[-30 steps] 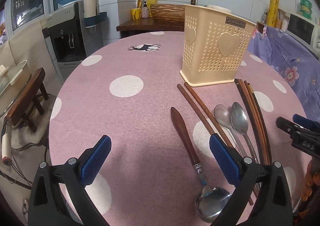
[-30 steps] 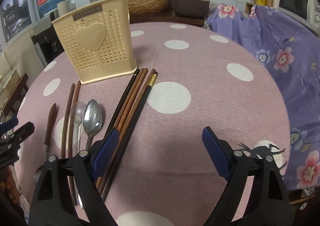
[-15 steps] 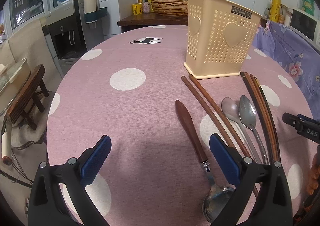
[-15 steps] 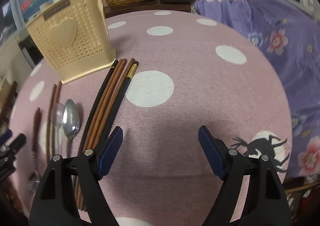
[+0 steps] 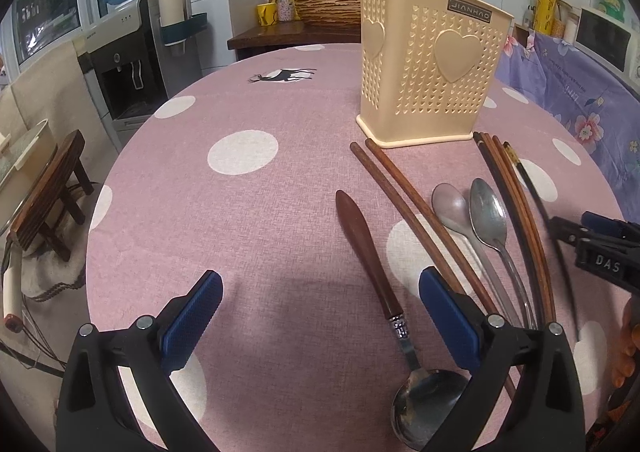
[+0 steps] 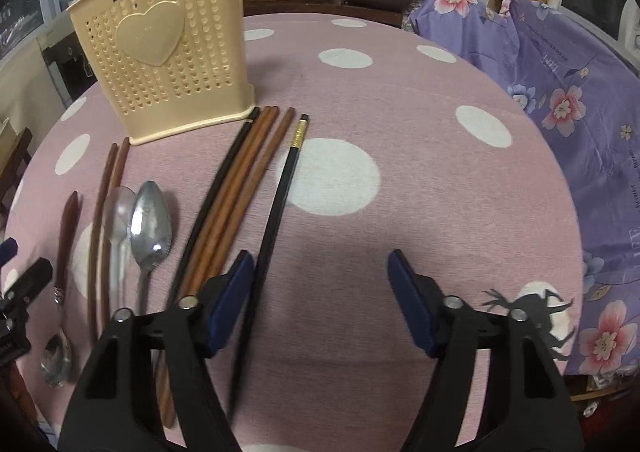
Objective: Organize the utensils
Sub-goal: 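Move left tool to the wooden-handled spoon while right tool approaches the black chopstick, then close left tool on the spoon handle while right tool closes on the black chopstick, then lift and lower the spoon and black chopstick into the beige basket with both tools, then open both tools and withdraw from the basket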
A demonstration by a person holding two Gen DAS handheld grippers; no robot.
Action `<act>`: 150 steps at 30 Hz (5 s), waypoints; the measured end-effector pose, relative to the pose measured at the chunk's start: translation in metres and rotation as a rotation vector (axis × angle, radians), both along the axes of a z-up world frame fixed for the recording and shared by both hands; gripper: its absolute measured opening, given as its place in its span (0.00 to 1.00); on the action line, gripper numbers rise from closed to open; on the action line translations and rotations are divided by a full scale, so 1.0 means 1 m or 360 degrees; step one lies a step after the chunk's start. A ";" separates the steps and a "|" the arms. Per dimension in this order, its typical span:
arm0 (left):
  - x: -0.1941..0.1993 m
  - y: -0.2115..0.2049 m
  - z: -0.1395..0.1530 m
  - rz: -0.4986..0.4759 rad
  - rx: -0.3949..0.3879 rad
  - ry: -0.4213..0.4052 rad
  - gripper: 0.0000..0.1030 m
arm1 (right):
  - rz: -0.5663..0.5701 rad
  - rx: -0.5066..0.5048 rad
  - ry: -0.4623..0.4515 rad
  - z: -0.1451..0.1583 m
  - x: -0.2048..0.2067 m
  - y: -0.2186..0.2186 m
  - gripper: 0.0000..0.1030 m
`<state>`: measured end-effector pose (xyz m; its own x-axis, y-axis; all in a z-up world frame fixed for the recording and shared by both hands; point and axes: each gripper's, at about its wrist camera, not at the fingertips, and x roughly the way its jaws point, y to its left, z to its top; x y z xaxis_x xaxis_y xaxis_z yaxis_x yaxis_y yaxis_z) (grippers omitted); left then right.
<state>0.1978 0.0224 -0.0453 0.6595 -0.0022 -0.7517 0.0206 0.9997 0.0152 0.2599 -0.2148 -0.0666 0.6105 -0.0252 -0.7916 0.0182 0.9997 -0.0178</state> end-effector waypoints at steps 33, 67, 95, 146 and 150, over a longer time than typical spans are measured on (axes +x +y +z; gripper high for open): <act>0.047 -0.025 -0.005 0.0027 -0.0059 0.0224 0.18 | 0.0229 0.0139 -0.0053 0.017 0.040 -0.013 0.57; 0.051 -0.019 0.004 -0.0036 -0.0176 0.0113 0.16 | 0.0167 0.0281 -0.0061 0.011 0.093 -0.012 0.08; 0.005 0.016 0.115 -0.0161 -0.0296 -0.0324 0.16 | 0.0340 0.0498 -0.0559 0.156 0.001 -0.070 0.08; 0.130 -0.047 0.117 -0.0216 -0.0272 -0.0338 0.16 | 0.0330 0.0425 -0.0640 0.196 0.110 0.018 0.21; 0.120 -0.043 0.121 -0.0206 -0.0311 -0.0360 0.37 | 0.0309 0.0422 -0.0699 0.196 0.096 0.013 0.37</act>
<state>0.3173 -0.0205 0.0756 0.7944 -0.2270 -0.5633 0.1661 0.9734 -0.1581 0.3562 -0.2020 0.1299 0.8586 0.2868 -0.4248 -0.2183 0.9545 0.2032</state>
